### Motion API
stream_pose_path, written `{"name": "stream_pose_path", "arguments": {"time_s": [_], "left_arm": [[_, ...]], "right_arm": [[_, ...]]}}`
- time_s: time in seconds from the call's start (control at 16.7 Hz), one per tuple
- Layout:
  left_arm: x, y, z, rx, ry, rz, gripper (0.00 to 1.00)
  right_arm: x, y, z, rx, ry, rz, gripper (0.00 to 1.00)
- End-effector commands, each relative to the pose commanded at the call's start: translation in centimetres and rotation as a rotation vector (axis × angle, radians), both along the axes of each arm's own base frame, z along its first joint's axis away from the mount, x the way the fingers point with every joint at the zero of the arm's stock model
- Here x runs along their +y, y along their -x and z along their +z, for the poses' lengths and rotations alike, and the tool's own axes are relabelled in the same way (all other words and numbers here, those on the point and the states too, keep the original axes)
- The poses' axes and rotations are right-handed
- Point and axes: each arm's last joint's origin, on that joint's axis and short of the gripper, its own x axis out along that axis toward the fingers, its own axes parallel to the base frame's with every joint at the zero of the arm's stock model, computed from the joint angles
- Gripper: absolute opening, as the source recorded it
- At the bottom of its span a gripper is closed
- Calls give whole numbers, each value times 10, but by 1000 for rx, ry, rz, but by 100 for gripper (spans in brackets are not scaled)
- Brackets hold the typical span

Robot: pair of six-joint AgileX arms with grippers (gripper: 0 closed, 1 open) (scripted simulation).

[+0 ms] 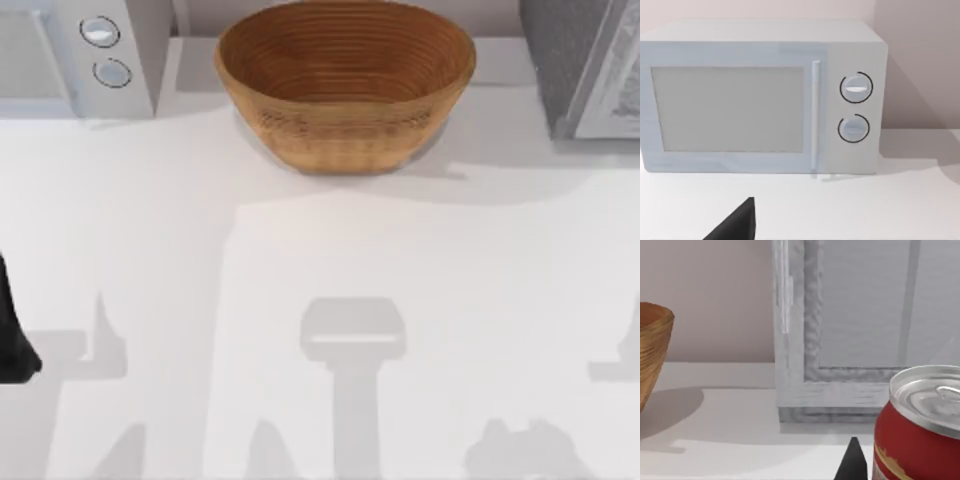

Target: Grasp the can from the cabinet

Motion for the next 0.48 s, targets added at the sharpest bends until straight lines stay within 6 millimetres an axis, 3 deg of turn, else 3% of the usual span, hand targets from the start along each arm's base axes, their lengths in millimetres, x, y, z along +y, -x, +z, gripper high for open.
{"name": "stream_pose_path", "arguments": {"time_s": [0.3, 0.48], "left_arm": [[0, 0, 0, 0, 0, 0, 100], [0, 0, 0, 0, 0, 0, 100]], "right_arm": [[0, 0, -1, 9, -2, 2, 0], [0, -2, 9, -13, -3, 23, 0]]}}
